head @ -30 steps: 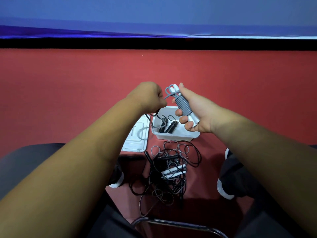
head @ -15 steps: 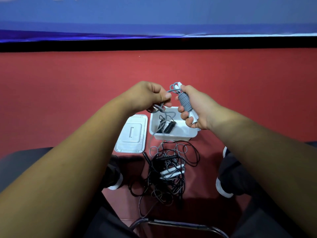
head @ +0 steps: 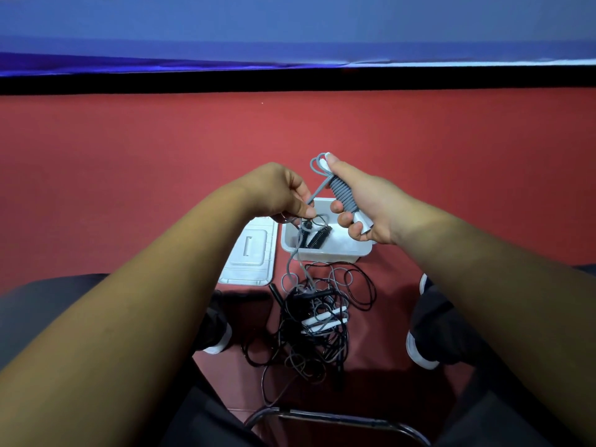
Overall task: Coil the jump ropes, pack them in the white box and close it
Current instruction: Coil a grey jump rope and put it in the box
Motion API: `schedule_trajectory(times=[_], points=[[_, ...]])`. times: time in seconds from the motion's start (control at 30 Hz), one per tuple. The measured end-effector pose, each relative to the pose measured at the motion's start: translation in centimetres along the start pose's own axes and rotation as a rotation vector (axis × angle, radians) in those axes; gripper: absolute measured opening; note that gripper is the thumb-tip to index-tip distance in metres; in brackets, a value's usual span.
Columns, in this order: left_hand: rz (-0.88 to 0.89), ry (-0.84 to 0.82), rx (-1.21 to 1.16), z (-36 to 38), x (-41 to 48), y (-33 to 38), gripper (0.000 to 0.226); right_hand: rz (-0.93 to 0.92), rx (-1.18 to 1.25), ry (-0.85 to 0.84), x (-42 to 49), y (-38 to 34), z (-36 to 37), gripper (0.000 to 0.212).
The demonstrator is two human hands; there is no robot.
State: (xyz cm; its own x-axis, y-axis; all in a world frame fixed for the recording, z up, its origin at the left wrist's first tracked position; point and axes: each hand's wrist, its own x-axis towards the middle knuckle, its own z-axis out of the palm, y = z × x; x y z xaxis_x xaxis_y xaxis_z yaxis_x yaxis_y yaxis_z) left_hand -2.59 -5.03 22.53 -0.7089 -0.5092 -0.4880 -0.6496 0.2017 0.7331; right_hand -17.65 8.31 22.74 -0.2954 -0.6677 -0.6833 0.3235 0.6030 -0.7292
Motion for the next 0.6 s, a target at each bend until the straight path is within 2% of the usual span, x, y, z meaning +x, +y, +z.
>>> schedule_trajectory(times=[0.13, 0.23, 0.37, 0.6], points=[[0.024, 0.08, 0.058, -0.3, 0.0, 0.3, 0.026, -0.007, 0.034, 0.02, 0.3, 0.2, -0.2, 0.052], [0.045, 0.134, 0.176, -0.4, 0.2, 0.4, 0.022, -0.032, 0.041, 0.035, 0.5, 0.4, -0.3, 0.056], [0.044, 0.125, 0.3, 0.1, 0.5, 0.1, 0.024, -0.066, 0.08, 0.074, 0.7, 0.3, -0.4, 0.061], [0.067, 0.107, 0.233, -0.5, 0.1, 0.5, 0.023, -0.01, 0.147, -0.071, 0.5, -1.1, -1.3, 0.062]])
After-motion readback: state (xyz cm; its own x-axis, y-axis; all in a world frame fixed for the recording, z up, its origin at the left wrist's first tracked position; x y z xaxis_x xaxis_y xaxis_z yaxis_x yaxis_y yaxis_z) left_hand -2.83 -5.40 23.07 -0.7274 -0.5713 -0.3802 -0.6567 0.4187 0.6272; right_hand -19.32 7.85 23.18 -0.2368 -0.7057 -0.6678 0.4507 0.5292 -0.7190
